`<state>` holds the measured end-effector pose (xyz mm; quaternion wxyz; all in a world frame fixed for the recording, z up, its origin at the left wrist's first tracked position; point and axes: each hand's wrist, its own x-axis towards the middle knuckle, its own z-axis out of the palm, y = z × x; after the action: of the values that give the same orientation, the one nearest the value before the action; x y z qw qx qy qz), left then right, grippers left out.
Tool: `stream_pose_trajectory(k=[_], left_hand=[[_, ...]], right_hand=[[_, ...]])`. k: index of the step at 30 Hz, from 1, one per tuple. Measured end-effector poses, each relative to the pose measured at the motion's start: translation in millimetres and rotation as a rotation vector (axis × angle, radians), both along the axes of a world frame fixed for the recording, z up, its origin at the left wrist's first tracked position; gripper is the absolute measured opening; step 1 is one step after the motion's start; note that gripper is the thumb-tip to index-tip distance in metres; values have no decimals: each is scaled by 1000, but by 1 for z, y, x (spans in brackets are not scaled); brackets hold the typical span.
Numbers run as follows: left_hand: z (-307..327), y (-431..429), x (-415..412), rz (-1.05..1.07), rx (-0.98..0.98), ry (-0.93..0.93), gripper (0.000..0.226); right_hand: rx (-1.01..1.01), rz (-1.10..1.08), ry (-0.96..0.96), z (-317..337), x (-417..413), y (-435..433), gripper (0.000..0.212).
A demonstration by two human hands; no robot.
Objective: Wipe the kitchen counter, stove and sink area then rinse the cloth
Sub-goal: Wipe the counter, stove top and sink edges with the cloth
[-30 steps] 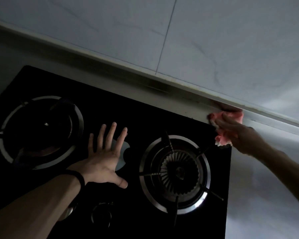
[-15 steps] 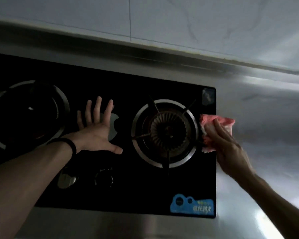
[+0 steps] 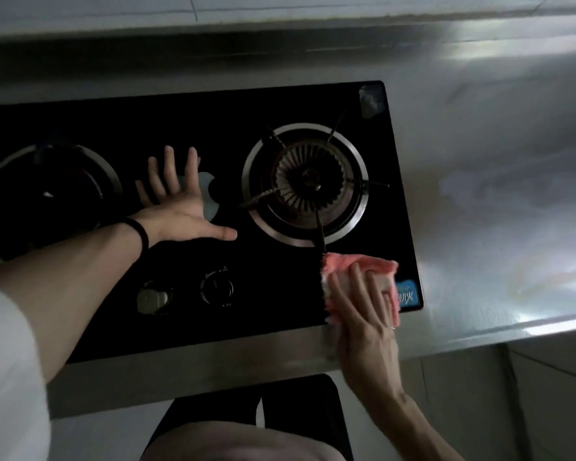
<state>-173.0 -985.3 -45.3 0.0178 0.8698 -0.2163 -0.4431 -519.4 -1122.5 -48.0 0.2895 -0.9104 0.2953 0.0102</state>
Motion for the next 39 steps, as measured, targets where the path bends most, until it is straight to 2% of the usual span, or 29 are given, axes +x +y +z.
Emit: stream_pose_trajectory(k=[4, 8, 10, 13, 14, 16, 18, 20, 22, 24, 26, 31, 35, 37, 39], left_hand=[[0, 1, -7, 18, -20, -58, 172], [-4, 12, -23, 55, -189, -248, 159], [-1, 15, -42, 14, -346, -425, 137], [13, 10, -85, -80, -710, -619, 80], [18, 6, -101, -112, -842, -616, 64], [25, -3, -134, -228, -1089, -469, 42], [27, -11, -165, -426, -1180, -257, 32], [20, -21, -186, -615, -1083, -137, 32], [8, -28, -196, -706, -883, -77, 46], [-5, -32, -195, -788, -684, -98, 61], [-14, -31, -191, -881, -576, -140, 68], [-18, -29, -188, -936, -553, -185, 69], [-17, -29, -191, -904, -546, -184, 67], [-17, -28, -193, -888, -553, -175, 67], [-17, -29, -196, -863, -573, -160, 67]], right_hand=[[8, 14, 13, -3, 19, 63, 72], [-17, 9, 81, -7, 21, 148, 79], [-15, -9, 152, -7, 17, 187, 74], [-32, -54, 199, -9, 10, 218, 65], [-59, -59, 206, -11, 8, 222, 66], [-126, -66, 215, -14, 6, 222, 67], [-152, -121, 228, -18, 2, 214, 68], [-131, -258, 238, -21, -4, 194, 67], [-120, -336, 262, -23, -13, 163, 67], [-125, -377, 300, -23, -27, 125, 67], [-99, -492, 317, -21, -40, 80, 67], [-7, -801, 324, -18, -57, -14, 66], [179, -1046, 241, -12, -41, -25, 68], [240, -1066, 189, -8, -23, -10, 73], [196, -968, 238, -8, -11, 16, 72]])
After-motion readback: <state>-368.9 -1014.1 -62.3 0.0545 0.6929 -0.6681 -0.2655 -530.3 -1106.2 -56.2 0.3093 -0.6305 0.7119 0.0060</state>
